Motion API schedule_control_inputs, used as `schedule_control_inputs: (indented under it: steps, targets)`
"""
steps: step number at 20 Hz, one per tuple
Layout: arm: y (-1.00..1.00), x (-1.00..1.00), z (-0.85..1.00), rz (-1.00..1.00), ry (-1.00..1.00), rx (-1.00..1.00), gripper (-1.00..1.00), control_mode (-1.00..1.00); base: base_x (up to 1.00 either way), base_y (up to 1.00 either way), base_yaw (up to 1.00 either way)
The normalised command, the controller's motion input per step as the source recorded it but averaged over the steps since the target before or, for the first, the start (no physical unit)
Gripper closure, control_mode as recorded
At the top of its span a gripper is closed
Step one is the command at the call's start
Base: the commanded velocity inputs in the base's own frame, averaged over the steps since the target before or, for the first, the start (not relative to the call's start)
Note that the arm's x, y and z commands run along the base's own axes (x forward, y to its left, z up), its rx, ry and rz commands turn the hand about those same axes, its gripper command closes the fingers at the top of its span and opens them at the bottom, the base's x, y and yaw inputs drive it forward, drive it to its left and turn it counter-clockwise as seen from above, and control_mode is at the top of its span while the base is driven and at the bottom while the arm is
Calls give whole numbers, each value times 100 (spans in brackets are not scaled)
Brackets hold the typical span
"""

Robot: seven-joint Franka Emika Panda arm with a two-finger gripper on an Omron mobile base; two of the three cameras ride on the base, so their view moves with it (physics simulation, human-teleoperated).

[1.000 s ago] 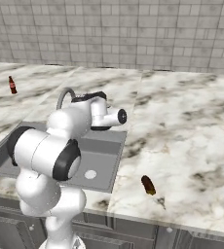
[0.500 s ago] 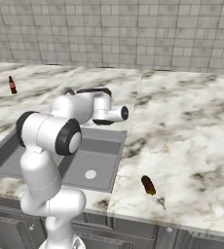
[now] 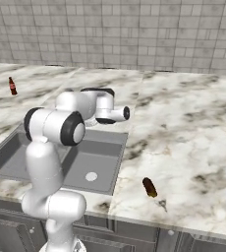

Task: Turn on the sink faucet. Then move the sweet potato from the counter to the sink. Turn off the sink. Move the vegetable from the sink to the pot next to the stove. Finally move the pot to the front right burner.

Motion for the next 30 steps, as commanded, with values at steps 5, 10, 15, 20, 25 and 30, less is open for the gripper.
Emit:
schedule_control_inputs:
  steps: [5, 10, 15, 20, 25, 30]
  targets:
    - [23, 34, -23, 2, -1, 0, -100, -100, 0, 0, 0]
    - [18, 29, -15, 1, -1, 0, -100, -100, 0, 0, 0]
    - [10, 26, -9, 1, 0, 0, -100, -100, 0, 0, 0]
    - [4, 25, -3, 1, 0, 0, -100, -100, 0, 0, 0]
    - [0, 23, -5, 1, 0, 0, -100, -100, 0, 0, 0]
    - [13, 12, -7, 1, 0, 0, -100, -100, 0, 0, 0]
